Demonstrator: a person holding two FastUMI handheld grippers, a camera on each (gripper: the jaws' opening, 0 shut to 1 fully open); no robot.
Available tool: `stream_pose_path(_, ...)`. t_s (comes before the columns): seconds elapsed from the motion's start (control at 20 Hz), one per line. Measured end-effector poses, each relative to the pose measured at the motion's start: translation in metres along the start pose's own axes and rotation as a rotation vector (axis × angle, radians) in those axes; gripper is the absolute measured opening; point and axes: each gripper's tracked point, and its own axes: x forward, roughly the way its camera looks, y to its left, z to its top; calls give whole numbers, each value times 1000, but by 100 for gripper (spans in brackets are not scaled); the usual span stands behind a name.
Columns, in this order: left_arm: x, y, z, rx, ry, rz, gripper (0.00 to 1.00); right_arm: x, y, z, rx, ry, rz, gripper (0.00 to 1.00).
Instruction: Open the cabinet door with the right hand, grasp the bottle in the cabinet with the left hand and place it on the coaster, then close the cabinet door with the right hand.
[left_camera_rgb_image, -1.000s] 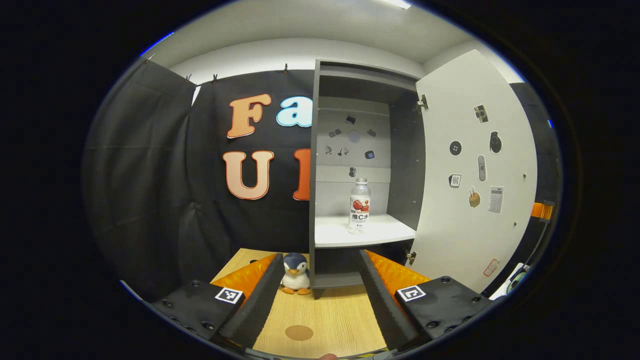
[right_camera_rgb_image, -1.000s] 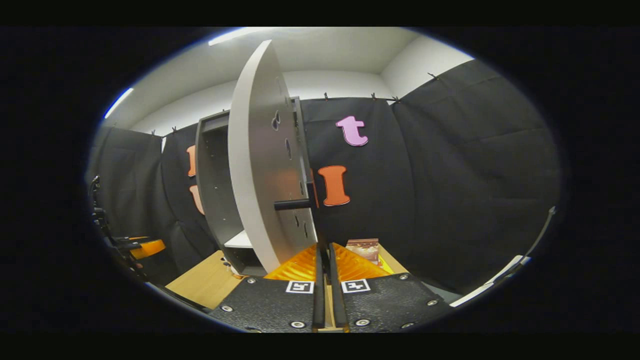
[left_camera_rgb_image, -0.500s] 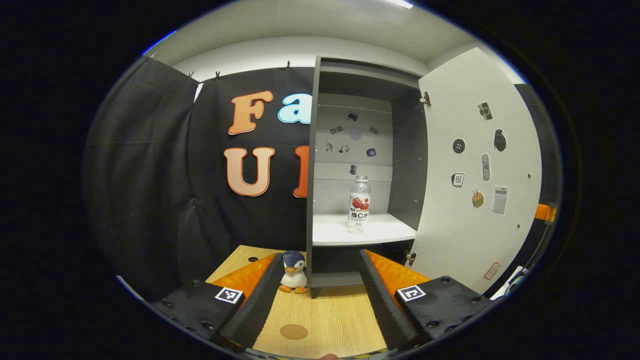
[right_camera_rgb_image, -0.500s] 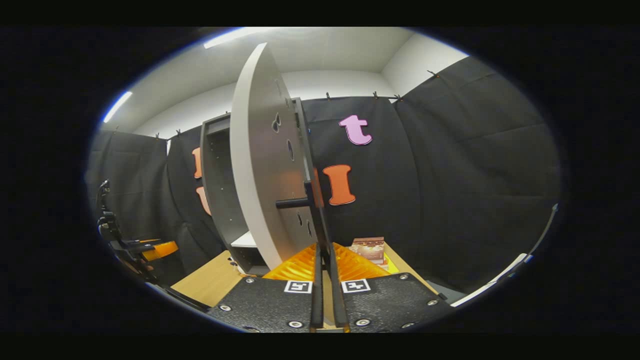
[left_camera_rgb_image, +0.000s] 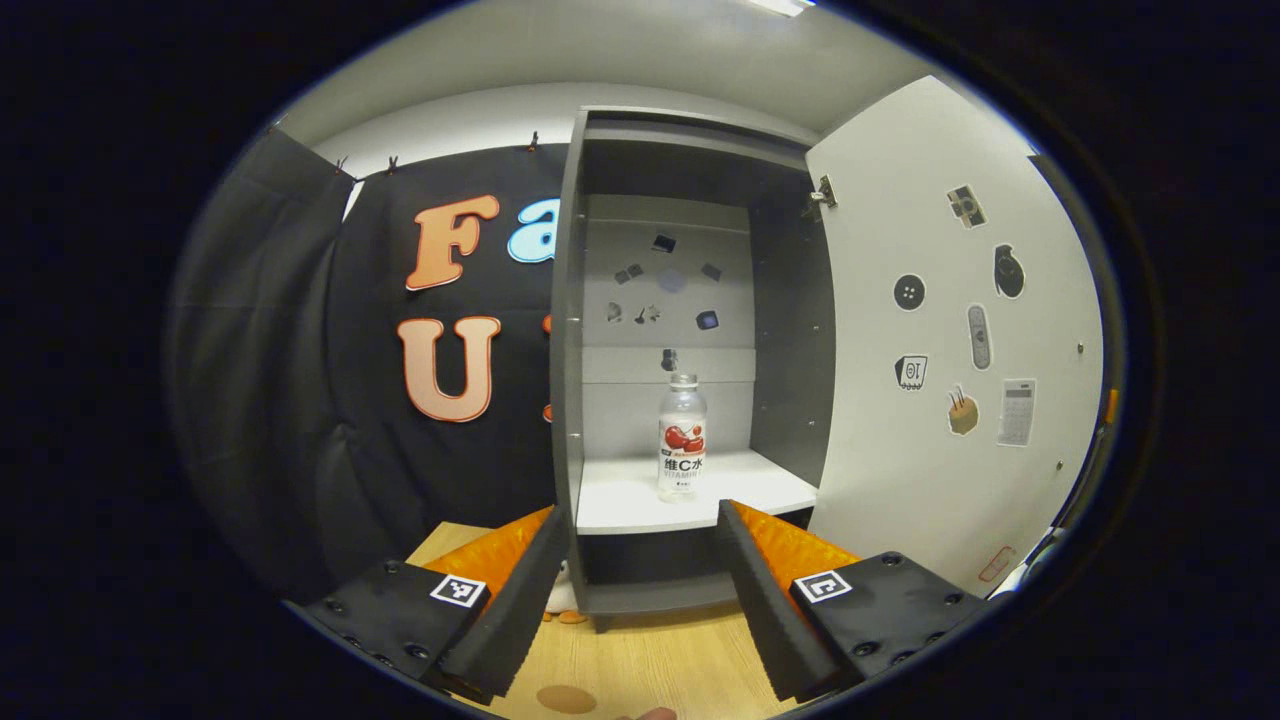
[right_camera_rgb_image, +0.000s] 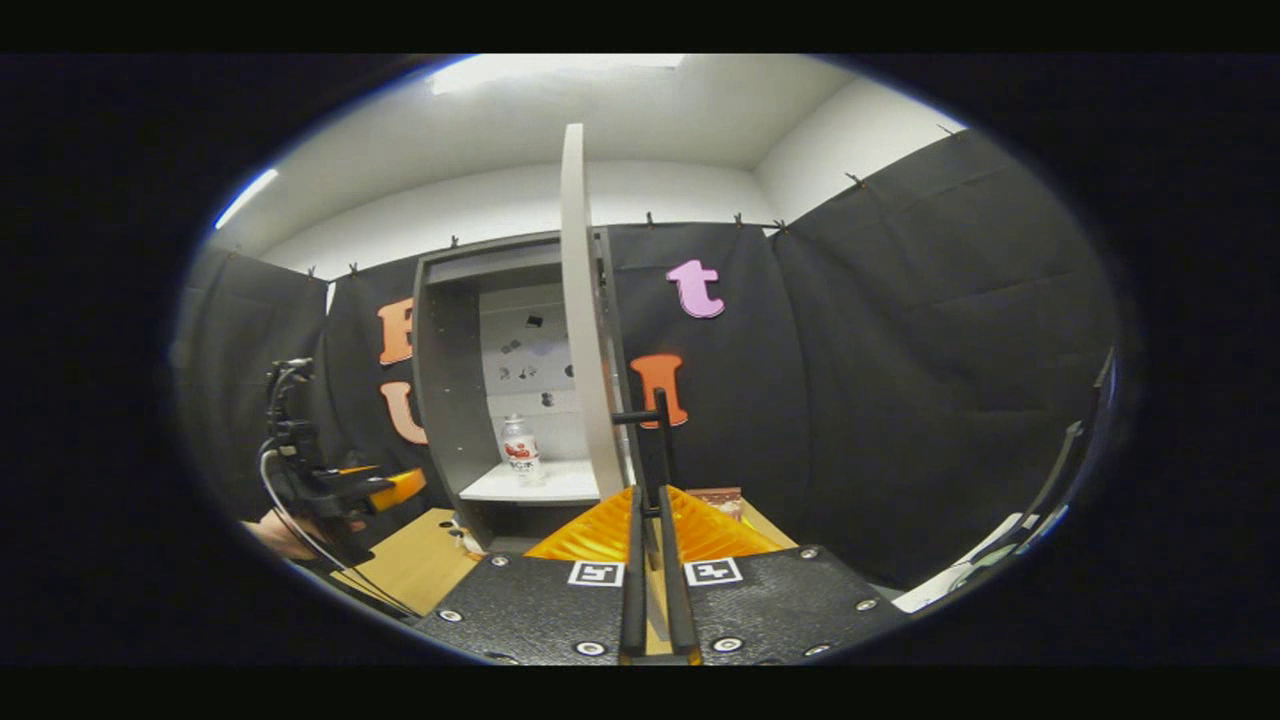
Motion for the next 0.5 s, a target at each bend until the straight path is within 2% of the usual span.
stream_pose_path(0.05, 11, -4, 1, 4, -7, -11, 96, -6, 6, 8, 4, -22, -9, 0)
stream_pose_path(0.2, 48, -17, 9, 20, -30, -55, 96, -24, 40, 28, 7, -77, 17, 2)
stream_pose_path(0.3, 70, -27, 7, 27, -36, -82, 96, -29, 67, 34, 18, -105, 45, 23)
stream_pose_path(0.35, 80, -31, 6, 30, -43, -93, 96, -29, 80, 31, 22, -100, 54, 8)
stream_pose_path(0.45, 99, -32, 6, 43, -55, -94, 96, -23, 94, 24, 16, -86, 51, 14)
stream_pose_path(0.5, 107, -34, 6, 43, -56, -103, 96, -18, 101, 23, 9, -82, 47, 20)
